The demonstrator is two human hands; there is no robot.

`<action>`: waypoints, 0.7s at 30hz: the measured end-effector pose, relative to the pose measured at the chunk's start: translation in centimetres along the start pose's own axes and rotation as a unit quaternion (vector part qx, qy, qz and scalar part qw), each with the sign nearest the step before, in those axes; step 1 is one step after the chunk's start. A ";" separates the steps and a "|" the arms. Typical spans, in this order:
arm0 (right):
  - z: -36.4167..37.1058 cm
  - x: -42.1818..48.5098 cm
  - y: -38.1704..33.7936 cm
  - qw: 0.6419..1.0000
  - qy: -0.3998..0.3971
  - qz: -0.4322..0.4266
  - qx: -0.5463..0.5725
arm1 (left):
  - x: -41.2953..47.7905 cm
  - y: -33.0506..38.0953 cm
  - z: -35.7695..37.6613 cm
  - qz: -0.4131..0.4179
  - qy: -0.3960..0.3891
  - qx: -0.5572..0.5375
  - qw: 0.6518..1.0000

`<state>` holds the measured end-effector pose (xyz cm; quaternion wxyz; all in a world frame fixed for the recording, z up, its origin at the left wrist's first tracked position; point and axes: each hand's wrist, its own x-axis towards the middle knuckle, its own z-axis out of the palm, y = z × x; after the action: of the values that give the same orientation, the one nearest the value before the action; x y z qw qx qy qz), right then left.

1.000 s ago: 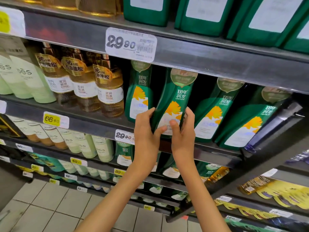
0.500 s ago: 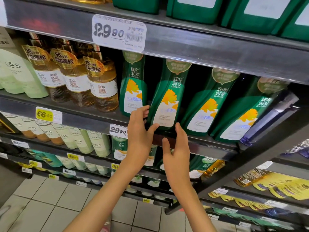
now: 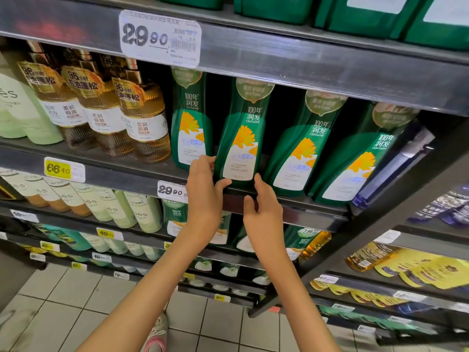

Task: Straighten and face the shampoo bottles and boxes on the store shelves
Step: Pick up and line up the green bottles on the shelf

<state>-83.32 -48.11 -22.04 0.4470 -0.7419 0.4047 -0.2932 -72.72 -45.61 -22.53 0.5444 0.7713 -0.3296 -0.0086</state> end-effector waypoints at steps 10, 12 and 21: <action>-0.3 0.3 -0.2 0.999 -0.018 0.032 0.018 | 0.1 -0.2 0.3 0.024 0.016 0.021 0.999; -0.3 0.3 -0.4 0.999 -0.021 0.036 0.022 | 0.0 -0.3 0.4 0.028 0.022 0.042 0.998; 0.5 -0.1 -0.5 1.000 -0.003 0.030 0.009 | -0.7 -0.9 0.3 0.016 0.033 -0.003 0.999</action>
<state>-82.78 -47.71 -21.85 0.4633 -0.7262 0.4228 -0.2814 -72.98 -45.37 -23.64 0.5574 0.7641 -0.3239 0.0244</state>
